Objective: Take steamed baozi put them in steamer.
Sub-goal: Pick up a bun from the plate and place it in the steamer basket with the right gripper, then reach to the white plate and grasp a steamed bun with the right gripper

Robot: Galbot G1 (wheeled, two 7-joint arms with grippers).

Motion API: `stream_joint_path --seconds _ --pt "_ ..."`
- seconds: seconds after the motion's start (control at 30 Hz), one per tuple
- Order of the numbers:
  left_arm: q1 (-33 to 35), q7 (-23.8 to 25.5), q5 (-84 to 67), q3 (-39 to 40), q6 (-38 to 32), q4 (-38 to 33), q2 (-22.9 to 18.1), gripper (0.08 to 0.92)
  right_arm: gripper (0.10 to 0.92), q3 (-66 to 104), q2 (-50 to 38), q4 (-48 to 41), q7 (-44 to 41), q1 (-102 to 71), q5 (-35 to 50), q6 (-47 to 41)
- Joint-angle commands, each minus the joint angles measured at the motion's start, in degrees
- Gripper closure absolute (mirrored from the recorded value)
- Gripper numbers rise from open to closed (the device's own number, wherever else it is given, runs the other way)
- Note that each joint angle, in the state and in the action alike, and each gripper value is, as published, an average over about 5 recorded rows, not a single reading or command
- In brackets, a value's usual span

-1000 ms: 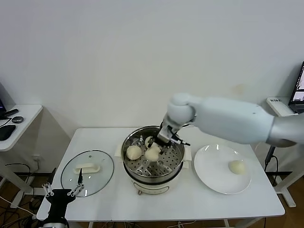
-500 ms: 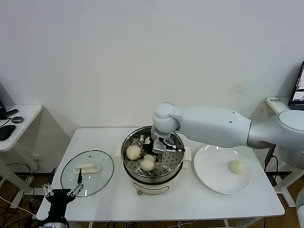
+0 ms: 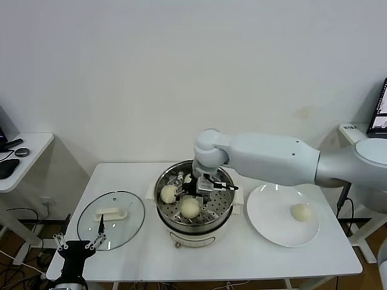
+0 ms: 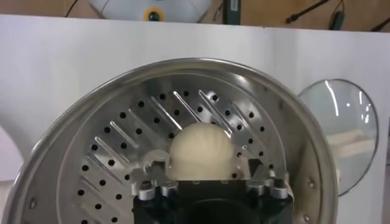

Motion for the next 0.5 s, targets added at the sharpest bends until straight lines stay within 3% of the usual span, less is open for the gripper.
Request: stream_joint_path --seconds 0.03,0.27,0.5 --pt "-0.17 0.05 -0.01 0.08 0.08 0.02 0.14 0.177 0.205 1.74 -5.4 2.94 -3.18 4.36 6.4 -6.8" --pt "-0.57 0.08 -0.02 0.98 0.09 -0.2 0.39 0.177 0.203 0.78 -19.32 8.62 -4.66 8.9 20.88 -32.69" --pt "-1.11 0.22 0.32 2.58 0.31 -0.15 0.78 0.177 0.203 2.06 -36.72 13.51 -6.89 6.99 17.72 -43.0"
